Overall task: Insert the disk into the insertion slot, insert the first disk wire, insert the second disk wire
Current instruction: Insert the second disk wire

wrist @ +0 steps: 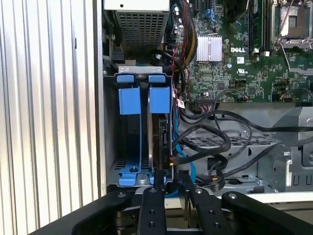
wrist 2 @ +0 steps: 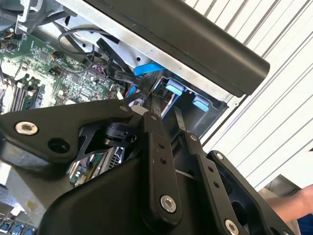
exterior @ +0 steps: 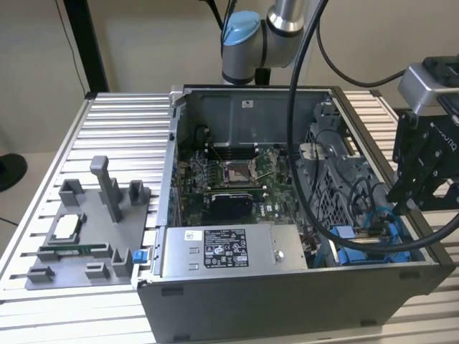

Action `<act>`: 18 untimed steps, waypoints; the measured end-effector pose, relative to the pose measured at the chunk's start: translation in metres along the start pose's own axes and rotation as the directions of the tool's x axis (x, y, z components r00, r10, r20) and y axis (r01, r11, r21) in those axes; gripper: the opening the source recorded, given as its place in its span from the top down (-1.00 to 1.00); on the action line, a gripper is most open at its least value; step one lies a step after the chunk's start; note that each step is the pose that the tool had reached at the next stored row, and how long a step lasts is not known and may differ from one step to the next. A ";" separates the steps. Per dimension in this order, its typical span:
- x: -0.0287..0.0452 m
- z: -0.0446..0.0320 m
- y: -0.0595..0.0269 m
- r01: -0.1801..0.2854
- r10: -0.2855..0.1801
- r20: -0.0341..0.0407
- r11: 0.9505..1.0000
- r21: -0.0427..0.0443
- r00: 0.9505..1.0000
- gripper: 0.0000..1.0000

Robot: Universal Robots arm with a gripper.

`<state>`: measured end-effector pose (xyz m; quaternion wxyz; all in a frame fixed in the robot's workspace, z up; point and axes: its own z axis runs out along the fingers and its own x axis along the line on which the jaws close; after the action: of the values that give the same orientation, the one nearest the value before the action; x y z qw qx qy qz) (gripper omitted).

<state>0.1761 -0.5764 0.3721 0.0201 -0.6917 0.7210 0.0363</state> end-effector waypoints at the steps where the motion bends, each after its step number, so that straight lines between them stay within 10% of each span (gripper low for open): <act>1: 0.0000 0.0000 0.0000 0.000 0.000 0.000 1.000 0.000 1.000 -1.00; 7: 0.0000 0.0000 -0.0010 0.000 0.000 0.000 1.000 -0.002 1.000 -1.00; 18: -0.0019 -0.0002 -0.0120 -0.002 0.002 -0.002 1.000 -0.030 1.000 -1.00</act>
<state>0.1882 -0.5751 0.3722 0.0092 -0.6911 0.7212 0.0463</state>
